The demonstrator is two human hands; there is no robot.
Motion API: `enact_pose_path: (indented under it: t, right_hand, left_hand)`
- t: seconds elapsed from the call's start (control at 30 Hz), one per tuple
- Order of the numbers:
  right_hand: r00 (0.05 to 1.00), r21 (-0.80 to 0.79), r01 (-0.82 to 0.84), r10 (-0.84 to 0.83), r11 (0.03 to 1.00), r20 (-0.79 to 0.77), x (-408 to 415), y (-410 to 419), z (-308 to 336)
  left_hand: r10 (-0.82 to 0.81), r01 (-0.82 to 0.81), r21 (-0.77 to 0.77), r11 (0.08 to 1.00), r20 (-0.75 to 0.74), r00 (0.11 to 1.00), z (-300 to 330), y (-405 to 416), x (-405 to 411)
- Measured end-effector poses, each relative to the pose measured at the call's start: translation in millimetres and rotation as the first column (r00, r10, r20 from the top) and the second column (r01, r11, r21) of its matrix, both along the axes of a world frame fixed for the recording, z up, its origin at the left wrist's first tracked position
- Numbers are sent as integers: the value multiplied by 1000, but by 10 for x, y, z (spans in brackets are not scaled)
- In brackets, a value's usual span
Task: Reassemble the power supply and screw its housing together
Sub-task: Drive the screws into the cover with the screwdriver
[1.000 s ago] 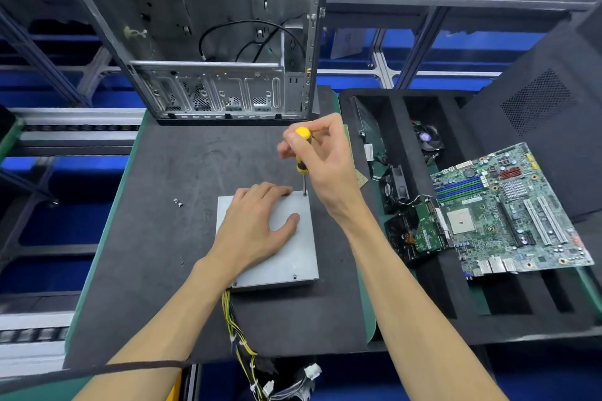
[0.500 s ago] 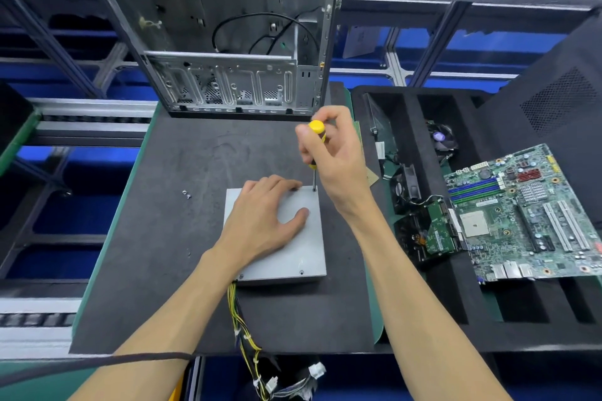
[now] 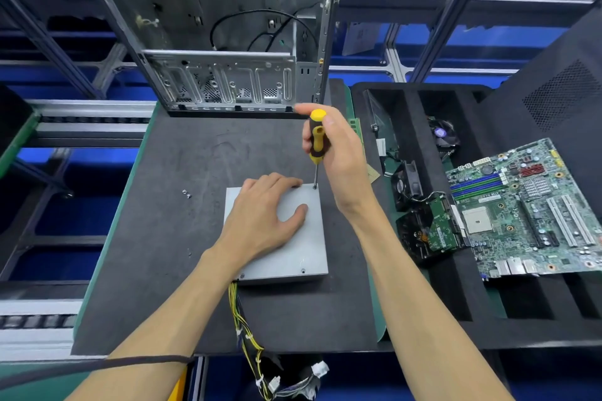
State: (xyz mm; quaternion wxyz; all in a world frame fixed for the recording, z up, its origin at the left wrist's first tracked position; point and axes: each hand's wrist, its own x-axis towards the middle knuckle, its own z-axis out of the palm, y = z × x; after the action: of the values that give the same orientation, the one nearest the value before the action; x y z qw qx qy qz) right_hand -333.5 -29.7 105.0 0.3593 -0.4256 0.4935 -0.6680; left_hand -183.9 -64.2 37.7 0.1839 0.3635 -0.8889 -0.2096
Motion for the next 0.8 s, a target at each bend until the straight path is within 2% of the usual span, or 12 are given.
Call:
enact_pose_path:
  t: [0.13,0.3,0.5,0.67,0.8]
  right_hand:
    - [999,-15,47,-47,999,28,10,0,-14]
    - [1000,15,8,-8,1000,2,-5,-3,-42]
    - [999,-6,32,-32,999,7,33,-9,11]
    - [999,0,-35,35,999,-8,4,1,18]
    - [1000,-19,2,-2,1000,19,14,13,36]
  left_hand:
    - [1,-1,-4,1000,0,1000,5,-2,-2]
    - [-11,11,-9,1000,-18,1000,1,-4,-5]
    - [20,-15,66,998,-73,997,10,-3,17]
    - [46,-39,87,995,-82,996,7,-8,14]
    - [32,-26,75,997,-70,997,-1,-14,15]
